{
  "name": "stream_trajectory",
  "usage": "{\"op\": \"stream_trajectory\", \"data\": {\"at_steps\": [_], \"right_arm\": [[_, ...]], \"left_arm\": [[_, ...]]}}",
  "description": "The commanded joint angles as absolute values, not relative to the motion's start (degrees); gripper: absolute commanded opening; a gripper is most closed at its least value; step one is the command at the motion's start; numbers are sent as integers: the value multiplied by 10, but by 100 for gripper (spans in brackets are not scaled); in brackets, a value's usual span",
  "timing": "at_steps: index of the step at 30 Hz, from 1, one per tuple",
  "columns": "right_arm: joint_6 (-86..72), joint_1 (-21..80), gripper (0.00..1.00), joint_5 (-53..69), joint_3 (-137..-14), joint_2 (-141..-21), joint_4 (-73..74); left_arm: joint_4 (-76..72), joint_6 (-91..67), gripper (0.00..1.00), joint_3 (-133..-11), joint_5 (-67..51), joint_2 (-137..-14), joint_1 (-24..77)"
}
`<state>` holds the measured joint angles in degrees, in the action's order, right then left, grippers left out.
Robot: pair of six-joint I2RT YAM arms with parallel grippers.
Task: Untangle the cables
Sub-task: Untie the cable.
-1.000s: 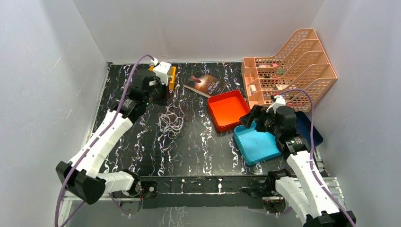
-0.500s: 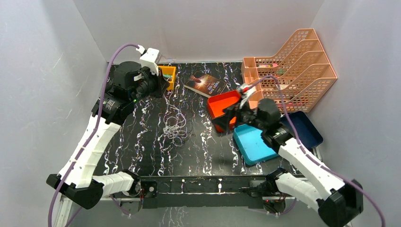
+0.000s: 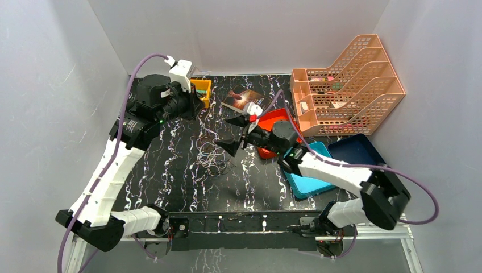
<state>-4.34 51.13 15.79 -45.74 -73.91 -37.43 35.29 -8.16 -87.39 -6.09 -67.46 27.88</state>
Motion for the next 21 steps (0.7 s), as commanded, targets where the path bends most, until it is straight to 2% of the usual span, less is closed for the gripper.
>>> {"op": "stream_trajectory", "data": {"at_steps": [1, 17, 21], "right_arm": [[-7, 517, 98, 170, -511, -795, -564], [-11, 530, 98, 141, -626, -949, -613], [-13, 530, 94, 126, -640, -978, -609]], "left_arm": [[363, -89, 0, -894, -94, -655, 276], [376, -96, 0, -918, -126, -655, 275], [379, -100, 0, -928, -140, -653, 276]]}}
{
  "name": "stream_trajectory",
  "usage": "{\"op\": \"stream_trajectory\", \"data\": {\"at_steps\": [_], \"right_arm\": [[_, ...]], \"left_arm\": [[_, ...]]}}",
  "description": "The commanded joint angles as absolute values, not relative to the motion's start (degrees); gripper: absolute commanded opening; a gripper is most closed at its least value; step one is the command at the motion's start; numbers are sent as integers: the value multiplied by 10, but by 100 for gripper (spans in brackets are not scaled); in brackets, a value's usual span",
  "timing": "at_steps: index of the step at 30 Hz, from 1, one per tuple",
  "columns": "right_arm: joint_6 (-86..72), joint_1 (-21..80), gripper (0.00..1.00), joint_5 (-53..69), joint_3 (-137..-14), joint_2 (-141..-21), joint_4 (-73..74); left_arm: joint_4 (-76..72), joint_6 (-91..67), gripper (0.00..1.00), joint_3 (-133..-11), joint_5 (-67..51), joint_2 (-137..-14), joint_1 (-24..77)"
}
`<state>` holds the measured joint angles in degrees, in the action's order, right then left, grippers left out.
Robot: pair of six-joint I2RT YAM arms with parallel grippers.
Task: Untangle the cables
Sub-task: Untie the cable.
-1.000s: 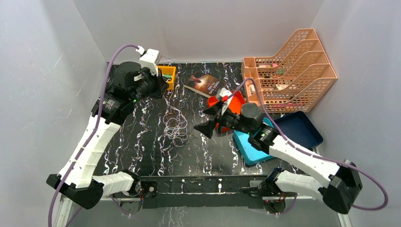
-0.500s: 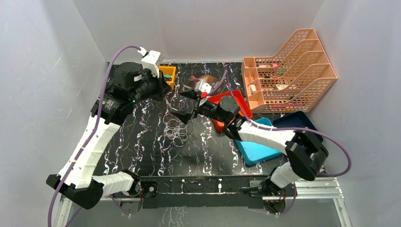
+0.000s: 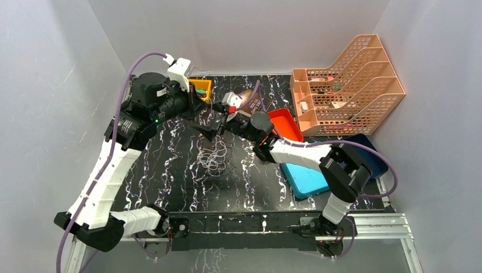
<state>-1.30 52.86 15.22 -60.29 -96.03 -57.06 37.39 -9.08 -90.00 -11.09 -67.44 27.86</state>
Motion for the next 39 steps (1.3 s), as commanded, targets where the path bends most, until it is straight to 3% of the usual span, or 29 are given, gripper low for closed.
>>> {"op": "stream_trajectory", "data": {"at_steps": [1, 6, 8, 20, 34, 39], "right_arm": [[-15, 530, 91, 124, -643, -983, -609], [-35, 530, 61, 132, -642, -994, -586], [-49, 530, 55, 131, -634, -994, -575], [-134, 530, 49, 106, -561, -1018, -482], [-174, 531, 56, 69, -456, -1032, -512], [-184, 531, 49, 74, -446, -1052, -514]], "left_arm": [[379, -101, 0, -931, -143, -653, 276], [380, -107, 0, -950, -145, -653, 276], [379, -112, 0, -961, -138, -653, 276], [386, -125, 0, -1092, -73, -687, 276], [383, -106, 0, -1238, -32, -743, 276], [378, -96, 0, -1304, -32, -773, 276]]}}
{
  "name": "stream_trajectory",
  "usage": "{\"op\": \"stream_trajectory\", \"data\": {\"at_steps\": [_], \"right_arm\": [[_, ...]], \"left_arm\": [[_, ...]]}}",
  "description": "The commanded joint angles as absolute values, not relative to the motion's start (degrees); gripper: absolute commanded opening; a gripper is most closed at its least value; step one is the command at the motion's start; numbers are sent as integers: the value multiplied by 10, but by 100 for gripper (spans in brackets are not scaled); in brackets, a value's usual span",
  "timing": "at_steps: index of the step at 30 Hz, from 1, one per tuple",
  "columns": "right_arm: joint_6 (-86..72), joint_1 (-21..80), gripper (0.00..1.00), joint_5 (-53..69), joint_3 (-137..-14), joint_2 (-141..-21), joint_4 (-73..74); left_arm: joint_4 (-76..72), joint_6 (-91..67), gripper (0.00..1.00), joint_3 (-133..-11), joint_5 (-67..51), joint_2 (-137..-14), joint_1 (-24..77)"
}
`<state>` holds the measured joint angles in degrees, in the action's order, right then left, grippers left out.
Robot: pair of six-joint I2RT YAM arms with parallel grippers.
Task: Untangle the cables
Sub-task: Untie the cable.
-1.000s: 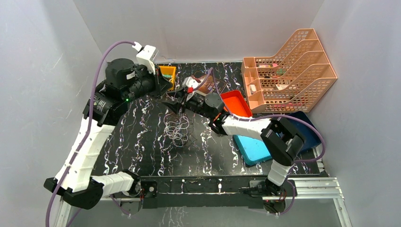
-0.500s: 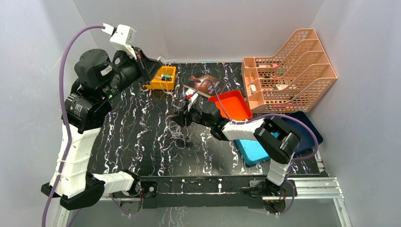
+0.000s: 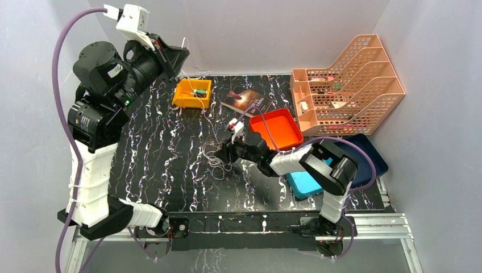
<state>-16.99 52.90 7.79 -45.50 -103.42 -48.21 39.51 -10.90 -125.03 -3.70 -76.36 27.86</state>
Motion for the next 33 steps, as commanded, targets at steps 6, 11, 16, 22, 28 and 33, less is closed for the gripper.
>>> {"op": "stream_trajectory", "data": {"at_steps": [6, 11, 16, 22, 28, 33], "right_arm": [[-188, 531, 47, 72, -421, -1046, -513], [-205, 531, 51, 74, -383, -1049, -534], [-215, 534, 53, 77, -361, -1052, -551], [-214, 537, 56, 76, -341, -1038, -550], [-199, 539, 64, 73, -321, -944, -499], [-191, 540, 71, 75, -300, -827, -429]], "left_arm": [[360, -77, 0, -1335, -17, -797, 276], [327, -62, 0, -1358, -6, -814, 276], [269, -52, 0, -1357, -4, -818, 276], [204, -44, 0, -1372, -7, -829, 276], [187, -37, 0, -1373, -7, -839, 276], [182, -33, 0, -1339, -6, -830, 276]]}}
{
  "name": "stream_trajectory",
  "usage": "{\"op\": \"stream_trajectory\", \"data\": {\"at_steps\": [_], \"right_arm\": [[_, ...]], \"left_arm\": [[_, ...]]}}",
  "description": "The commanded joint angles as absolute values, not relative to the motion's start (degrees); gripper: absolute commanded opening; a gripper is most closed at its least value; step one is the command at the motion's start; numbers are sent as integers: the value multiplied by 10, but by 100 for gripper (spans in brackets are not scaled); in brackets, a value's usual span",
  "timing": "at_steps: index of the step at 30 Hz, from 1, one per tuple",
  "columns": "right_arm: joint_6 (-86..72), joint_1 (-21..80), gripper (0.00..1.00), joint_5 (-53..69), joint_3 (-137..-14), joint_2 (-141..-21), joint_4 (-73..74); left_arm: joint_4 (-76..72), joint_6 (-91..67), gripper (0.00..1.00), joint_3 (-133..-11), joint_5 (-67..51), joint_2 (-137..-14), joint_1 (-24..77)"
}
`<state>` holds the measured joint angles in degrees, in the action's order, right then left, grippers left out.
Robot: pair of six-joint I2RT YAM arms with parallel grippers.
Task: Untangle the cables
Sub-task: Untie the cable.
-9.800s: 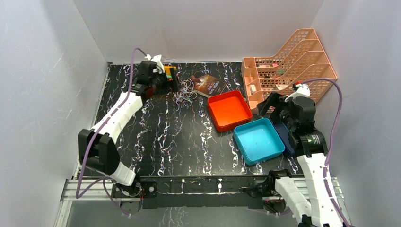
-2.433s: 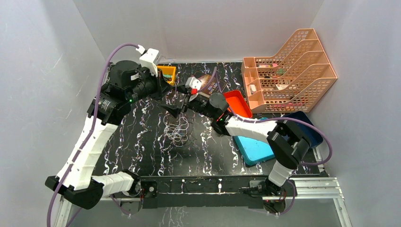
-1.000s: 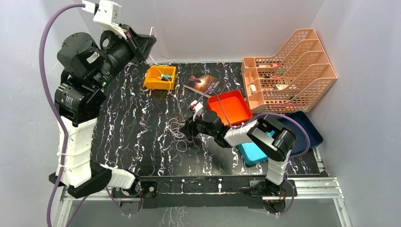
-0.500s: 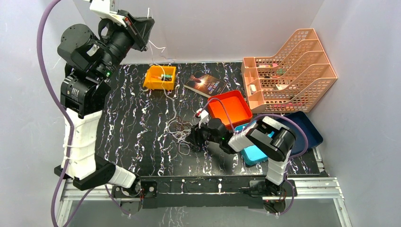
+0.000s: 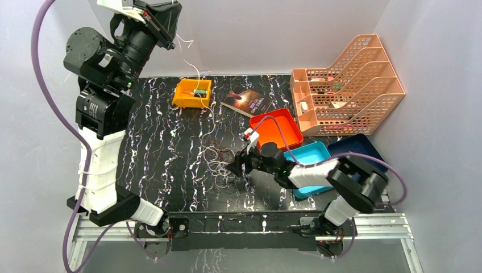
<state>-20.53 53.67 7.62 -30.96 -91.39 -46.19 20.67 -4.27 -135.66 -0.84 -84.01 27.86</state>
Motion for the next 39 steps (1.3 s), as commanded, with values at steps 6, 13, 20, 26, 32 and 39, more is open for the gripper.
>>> {"op": "stream_trajectory", "data": {"at_steps": [6, 13, 20, 26, 32, 39], "right_arm": [[-177, 540, 76, 72, -293, -702, -333], [-138, 539, 80, 14, -324, -597, -239], [-111, 540, 82, 15, -371, -614, -252], [-104, 540, 82, 88, -433, -691, -282], [-123, 540, 83, 132, -477, -775, -339], [-146, 539, 83, 57, -579, -825, -141]], "left_arm": [[181, -31, 0, -1328, -4, -826, 276], [190, -33, 0, -1317, -8, -823, 276], [194, -36, 0, -1304, -10, -817, 276], [199, -36, 0, -1306, -11, -817, 276], [203, -38, 0, -1308, -16, -819, 276], [205, -36, 0, -1309, -15, -819, 276]]}}
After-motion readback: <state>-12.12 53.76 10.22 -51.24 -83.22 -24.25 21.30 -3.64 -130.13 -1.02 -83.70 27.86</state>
